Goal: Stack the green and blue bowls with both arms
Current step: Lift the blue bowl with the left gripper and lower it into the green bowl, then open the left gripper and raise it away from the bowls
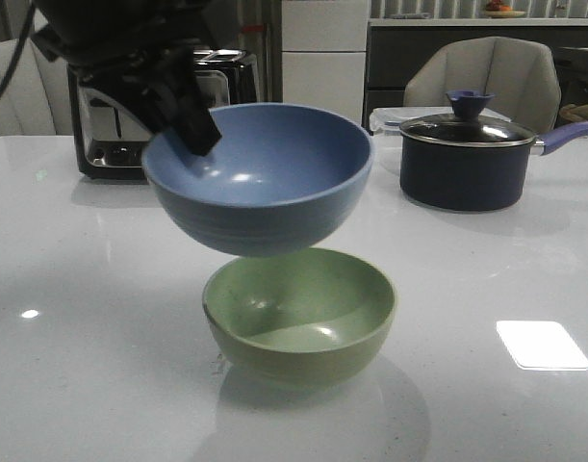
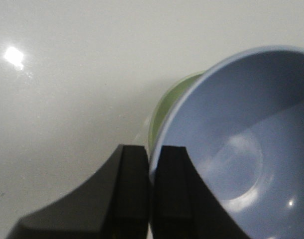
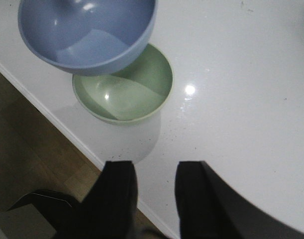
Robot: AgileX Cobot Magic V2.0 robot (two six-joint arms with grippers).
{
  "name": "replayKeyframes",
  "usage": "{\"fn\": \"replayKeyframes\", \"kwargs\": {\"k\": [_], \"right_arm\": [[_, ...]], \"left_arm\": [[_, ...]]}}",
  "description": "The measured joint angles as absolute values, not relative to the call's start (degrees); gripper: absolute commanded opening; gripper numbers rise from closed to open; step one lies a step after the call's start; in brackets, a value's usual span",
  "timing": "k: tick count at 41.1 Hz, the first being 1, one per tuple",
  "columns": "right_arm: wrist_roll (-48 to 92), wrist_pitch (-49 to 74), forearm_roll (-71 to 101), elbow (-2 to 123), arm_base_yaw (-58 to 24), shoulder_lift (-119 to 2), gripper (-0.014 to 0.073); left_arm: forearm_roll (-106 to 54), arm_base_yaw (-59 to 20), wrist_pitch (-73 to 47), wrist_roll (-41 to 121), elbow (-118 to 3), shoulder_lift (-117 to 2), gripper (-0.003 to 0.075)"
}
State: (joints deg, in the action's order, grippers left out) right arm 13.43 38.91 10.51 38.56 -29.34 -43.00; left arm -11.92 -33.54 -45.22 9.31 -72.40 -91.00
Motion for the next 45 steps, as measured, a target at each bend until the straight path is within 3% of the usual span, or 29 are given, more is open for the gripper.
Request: {"fn": "replayKeyframes", "kwargs": {"k": [24,29,35,37,45], "right_arm": [[13.43,39.0,10.51,38.56,-29.34,-43.0,0.0342],[13.43,39.0,10.51,38.56,-29.34,-43.0,0.0342],[13.43,39.0,10.51,38.56,-29.34,-43.0,0.0342],[13.43,39.0,10.51,38.56,-29.34,-43.0,0.0342],[13.43,39.0,10.51,38.56,-29.34,-43.0,0.0342]], "left_arm": [[-17.81,-33.75,-38.76,11.76,-72.28,-102.57,0.0102],[-18.19,-33.75,-38.4,11.76,-72.28,-103.63,0.0188],[-19.57,-33.75,-38.53,12.48,-72.28,-104.59,0.0436],[-20.01,-33.87,-38.66,12.74,-72.28,-104.69,0.0482],[-21.22,-33.95,-38.89,13.18,-72.28,-103.75,0.0486]]}}
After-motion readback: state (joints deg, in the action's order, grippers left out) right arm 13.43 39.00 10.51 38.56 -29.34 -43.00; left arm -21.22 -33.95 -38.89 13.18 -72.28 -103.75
